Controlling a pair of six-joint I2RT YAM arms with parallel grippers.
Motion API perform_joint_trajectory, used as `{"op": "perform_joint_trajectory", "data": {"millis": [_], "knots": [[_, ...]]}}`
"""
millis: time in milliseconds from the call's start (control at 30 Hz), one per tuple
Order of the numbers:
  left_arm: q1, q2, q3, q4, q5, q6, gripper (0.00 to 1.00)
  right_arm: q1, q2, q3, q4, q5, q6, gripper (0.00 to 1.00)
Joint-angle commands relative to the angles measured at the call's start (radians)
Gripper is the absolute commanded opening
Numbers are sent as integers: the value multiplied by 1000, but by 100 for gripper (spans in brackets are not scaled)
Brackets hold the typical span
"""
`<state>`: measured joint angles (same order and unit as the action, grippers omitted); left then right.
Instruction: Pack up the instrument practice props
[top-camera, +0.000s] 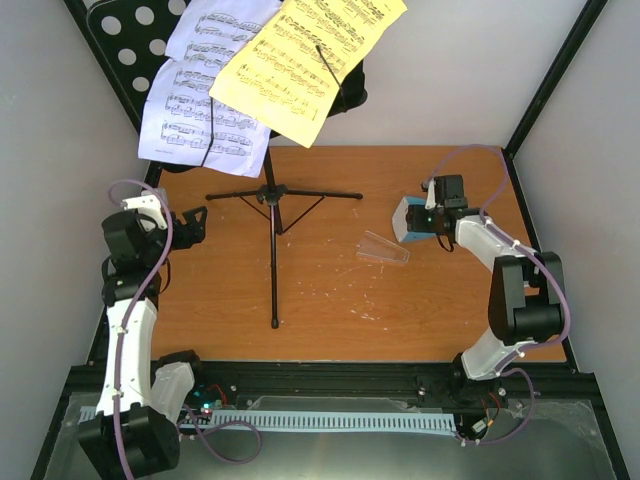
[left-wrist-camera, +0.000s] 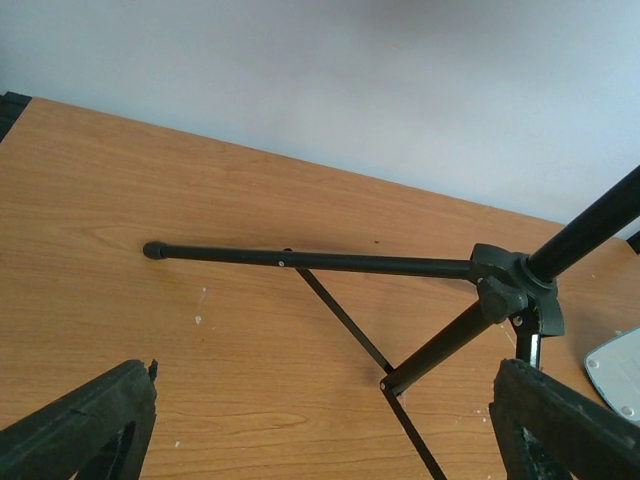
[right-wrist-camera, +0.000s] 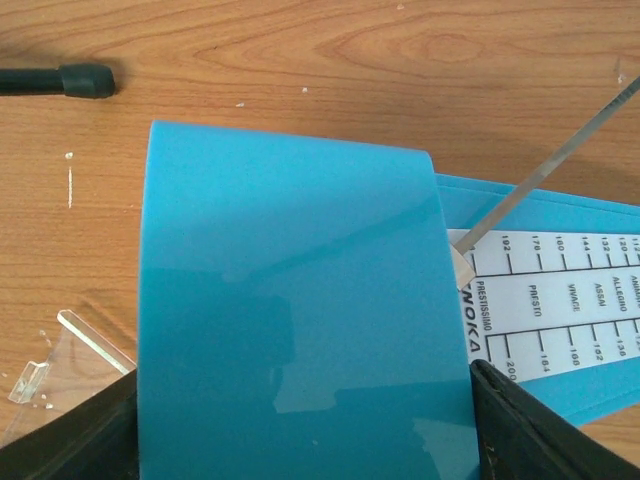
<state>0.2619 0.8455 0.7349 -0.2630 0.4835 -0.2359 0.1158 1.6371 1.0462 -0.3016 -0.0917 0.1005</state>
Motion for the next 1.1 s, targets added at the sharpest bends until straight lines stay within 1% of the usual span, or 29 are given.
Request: {"op": "perform_joint_trajectory", "data": {"millis": [0, 167, 333, 367, 533, 600, 633, 700, 833, 900, 1067], "knots": [[3, 8, 21, 6, 10, 20, 92, 16, -56, -15, 8, 57, -1, 51], [3, 9, 22, 5, 16, 20, 91, 18, -164, -58, 15, 96, 32, 46], [4, 13, 23, 4, 17, 17, 91, 27, -267, -91, 9, 67, 59, 44], [3, 13, 22, 5, 18, 17, 89, 31, -286, -96, 4, 63, 62, 43], [3, 18, 23, 8, 34, 11, 88, 73, -389, -123, -26, -24, 80, 43], [3, 23, 22, 8, 42, 11, 88, 132, -431, -141, -38, -23, 95, 42], [3, 23, 22, 8, 44, 11, 88, 180, -448, -152, -45, -13, 104, 42], [3, 26, 22, 9, 44, 14, 92, 275, -476, -178, -47, 17, 130, 42], [3, 27, 22, 12, 50, 21, 97, 483, -503, -232, -46, 113, 173, 41], [3, 23, 19, 15, 57, 23, 98, 566, -503, -247, -50, 152, 192, 41], [3, 23, 17, 16, 46, 26, 99, 701, -494, -275, -48, 185, 223, 41]]}}
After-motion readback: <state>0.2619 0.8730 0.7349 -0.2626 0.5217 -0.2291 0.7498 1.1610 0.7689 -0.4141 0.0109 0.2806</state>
